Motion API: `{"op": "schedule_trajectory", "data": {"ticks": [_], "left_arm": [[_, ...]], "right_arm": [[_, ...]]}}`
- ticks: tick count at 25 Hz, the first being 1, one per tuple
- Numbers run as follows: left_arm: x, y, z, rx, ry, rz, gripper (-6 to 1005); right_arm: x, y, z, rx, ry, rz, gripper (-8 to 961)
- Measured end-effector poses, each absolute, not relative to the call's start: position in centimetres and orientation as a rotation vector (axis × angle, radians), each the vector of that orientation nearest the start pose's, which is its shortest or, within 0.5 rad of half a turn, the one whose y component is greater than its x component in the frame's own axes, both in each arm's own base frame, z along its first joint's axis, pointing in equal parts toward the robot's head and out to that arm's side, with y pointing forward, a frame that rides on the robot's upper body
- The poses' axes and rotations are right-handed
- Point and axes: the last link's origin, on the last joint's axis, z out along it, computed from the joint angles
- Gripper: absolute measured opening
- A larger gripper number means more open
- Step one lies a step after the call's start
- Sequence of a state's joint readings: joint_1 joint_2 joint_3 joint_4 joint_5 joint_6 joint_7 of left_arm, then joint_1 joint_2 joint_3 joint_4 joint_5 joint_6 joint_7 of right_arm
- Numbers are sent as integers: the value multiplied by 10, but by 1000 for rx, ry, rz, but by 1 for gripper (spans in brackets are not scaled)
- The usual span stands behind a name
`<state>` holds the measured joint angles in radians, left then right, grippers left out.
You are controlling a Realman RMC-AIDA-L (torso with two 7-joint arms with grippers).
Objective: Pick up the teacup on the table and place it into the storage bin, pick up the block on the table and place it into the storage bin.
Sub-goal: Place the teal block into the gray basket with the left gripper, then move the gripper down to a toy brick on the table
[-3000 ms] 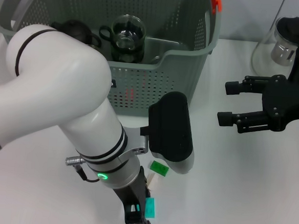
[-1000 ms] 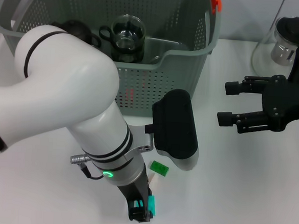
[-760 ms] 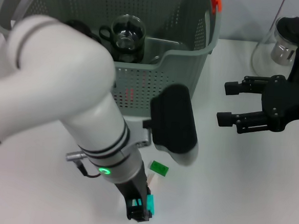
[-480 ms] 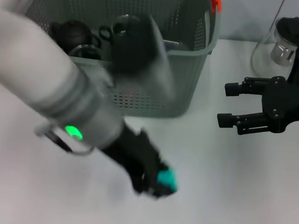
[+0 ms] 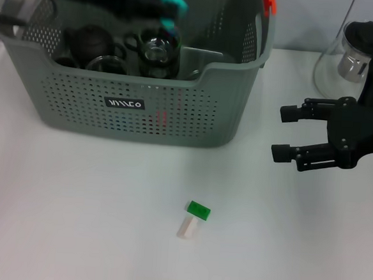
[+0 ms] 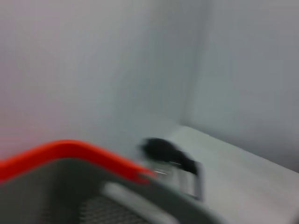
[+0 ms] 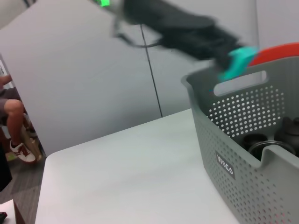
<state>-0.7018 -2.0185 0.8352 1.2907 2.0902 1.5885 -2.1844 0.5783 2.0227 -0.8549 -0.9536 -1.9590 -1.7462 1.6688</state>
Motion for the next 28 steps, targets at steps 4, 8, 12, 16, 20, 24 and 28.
{"op": "schedule_trajectory", "data": {"ticks": [4,8,12,16,20,24,28], "left_arm": [[-154,435,112,-2488,-766,-467,441],[-172,461,115,-2341,-815,-401,446],[-189,474,115,-2198,-854,-337,452],[-201,476,118,-2129,-879,-312,458],[-203,475,122,-2114,-879,-312,573],[-193,466,124,-2180,-856,-309,706],[-160,428,113,-2419,-730,-292,783]], "right_arm": [[203,343,44,-2951,484,597,915],[202,342,43,-2954,488,596,915],[202,342,43,-2957,489,595,915],[202,342,42,-2959,491,597,915],[202,342,42,-2958,490,598,915],[203,342,43,-2953,485,599,915],[204,342,44,-2952,488,594,915]]}}
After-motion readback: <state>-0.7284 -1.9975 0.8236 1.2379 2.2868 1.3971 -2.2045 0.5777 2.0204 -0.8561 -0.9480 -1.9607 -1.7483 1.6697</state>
